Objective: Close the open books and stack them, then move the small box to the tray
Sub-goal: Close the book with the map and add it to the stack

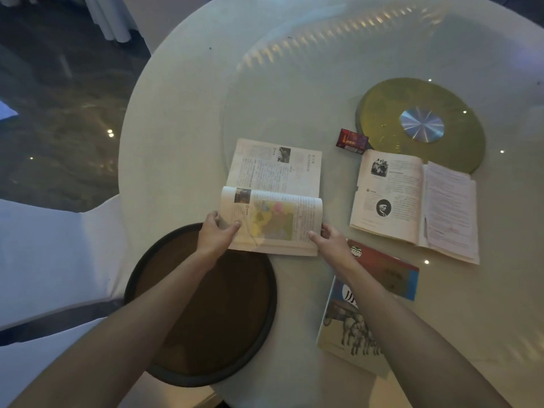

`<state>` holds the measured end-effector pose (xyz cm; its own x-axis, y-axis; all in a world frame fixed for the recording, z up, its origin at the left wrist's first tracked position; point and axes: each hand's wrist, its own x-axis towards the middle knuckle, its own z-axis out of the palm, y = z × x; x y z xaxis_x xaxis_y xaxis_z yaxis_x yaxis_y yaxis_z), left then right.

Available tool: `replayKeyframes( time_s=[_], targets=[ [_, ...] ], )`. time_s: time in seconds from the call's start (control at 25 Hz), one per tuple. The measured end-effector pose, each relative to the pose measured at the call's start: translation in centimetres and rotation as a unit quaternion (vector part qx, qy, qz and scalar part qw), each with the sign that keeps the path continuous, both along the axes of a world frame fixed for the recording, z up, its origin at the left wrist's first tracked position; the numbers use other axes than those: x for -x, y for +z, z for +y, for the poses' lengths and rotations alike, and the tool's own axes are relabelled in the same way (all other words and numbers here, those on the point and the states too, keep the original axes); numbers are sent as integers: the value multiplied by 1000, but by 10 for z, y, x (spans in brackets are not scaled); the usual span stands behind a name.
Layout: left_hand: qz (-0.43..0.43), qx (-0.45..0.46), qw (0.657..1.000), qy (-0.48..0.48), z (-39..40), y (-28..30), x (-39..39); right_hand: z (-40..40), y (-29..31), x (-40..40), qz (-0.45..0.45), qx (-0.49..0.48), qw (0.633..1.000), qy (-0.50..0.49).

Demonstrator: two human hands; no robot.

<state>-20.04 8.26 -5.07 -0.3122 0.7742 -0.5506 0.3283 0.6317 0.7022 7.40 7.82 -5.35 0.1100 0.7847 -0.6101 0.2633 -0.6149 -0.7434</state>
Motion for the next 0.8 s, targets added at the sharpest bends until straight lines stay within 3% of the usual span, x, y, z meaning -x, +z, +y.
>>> replayKeyframes(
  time_s=[0.28, 0.56, 0.8],
  targets=[
    [17, -20, 999, 32, -14, 9, 13, -14, -3, -12, -20, 41, 995, -85],
    [-86, 2, 994, 61, -46, 20, 17, -48, 23, -30, 13, -2, 992, -123],
    [-170, -27, 980, 97, -9, 43, 14, -6, 47, -30, 107, -33, 979, -168]
  ],
)
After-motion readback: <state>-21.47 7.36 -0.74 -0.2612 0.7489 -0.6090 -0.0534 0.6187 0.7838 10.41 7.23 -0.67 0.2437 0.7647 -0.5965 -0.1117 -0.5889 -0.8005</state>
